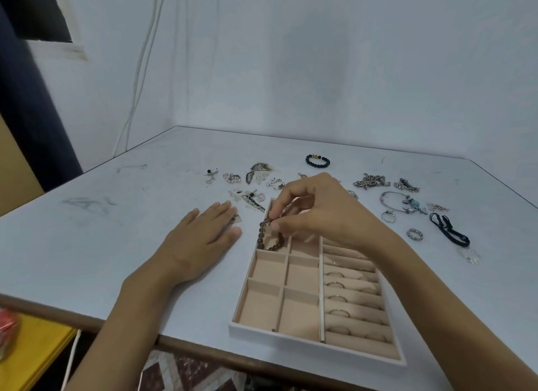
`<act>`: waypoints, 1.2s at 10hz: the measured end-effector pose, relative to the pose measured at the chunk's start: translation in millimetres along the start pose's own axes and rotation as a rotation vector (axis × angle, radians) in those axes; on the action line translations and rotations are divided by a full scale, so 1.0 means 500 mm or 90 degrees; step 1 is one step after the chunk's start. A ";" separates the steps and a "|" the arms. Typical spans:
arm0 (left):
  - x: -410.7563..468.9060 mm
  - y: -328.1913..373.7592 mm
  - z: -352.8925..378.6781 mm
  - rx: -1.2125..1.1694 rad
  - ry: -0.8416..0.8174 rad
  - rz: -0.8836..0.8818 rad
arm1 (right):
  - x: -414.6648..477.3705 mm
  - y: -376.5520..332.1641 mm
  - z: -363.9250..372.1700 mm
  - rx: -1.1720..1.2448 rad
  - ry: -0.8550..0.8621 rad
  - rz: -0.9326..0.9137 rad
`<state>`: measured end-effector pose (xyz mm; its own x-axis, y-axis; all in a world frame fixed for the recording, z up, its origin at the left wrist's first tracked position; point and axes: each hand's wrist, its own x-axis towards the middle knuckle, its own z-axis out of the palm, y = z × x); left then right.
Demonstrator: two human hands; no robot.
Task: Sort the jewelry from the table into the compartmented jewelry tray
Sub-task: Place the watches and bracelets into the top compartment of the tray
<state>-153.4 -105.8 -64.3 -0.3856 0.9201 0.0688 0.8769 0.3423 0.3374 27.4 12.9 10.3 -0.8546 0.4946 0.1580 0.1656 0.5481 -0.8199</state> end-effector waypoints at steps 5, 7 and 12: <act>-0.001 0.000 -0.002 -0.009 -0.002 0.003 | 0.009 0.019 0.024 -0.186 -0.100 -0.075; -0.001 0.000 -0.002 -0.011 -0.002 0.004 | 0.015 0.029 0.031 -0.280 -0.103 -0.100; 0.000 -0.007 0.002 -0.010 0.003 0.010 | 0.016 0.028 0.024 -0.458 -0.072 -0.148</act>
<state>-156.2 -106.8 -66.4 -0.3734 0.9244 0.0782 0.8779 0.3249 0.3516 17.0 16.6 -6.7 -0.9453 0.2622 0.1941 0.2222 0.9531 -0.2055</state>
